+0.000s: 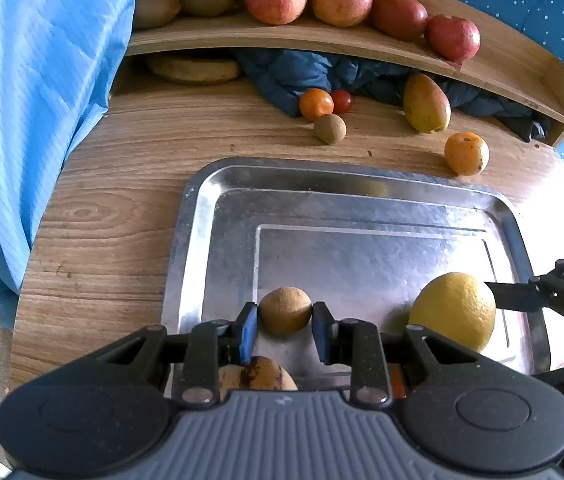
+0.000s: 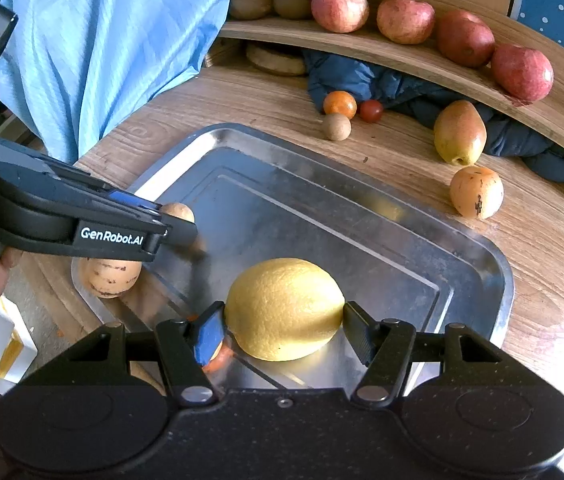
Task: Organize fruits
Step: 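Lower the kiwi and lemon onto the tray and open both tools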
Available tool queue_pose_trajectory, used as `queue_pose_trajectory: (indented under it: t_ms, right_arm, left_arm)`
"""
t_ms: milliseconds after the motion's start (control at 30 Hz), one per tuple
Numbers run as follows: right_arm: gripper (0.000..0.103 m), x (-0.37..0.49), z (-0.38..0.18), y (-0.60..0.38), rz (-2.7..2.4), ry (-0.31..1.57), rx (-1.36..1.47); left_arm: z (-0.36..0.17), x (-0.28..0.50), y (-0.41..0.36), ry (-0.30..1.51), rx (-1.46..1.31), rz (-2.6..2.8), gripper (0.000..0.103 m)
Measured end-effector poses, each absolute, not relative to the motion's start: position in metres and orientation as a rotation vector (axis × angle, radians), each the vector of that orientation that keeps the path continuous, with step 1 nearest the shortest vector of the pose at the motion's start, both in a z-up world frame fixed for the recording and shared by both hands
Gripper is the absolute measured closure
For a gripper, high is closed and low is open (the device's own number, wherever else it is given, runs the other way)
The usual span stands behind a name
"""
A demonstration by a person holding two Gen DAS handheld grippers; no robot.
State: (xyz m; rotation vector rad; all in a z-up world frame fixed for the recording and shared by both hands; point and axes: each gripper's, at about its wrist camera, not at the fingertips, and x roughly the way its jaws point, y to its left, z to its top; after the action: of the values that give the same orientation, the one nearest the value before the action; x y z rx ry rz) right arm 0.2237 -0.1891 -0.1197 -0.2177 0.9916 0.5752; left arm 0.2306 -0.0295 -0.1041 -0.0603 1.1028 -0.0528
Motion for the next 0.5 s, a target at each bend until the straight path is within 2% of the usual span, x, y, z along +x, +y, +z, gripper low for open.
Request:
queue_pose_trajectory:
  t_ms: [333,500]
  right_arm:
    - [0.038,0.222,-0.120,-0.191,0.579,0.990,-0.218]
    - [0.037,0.215,-0.120,-0.196,0.588,0.975,-0.214]
  left_arm:
    - [-0.099,0.224,-0.034,1.089,-0.052,-0.036,0.071]
    - [-0.092,0.218,-0.037,1.069,-0.053,-0.031,0.063]
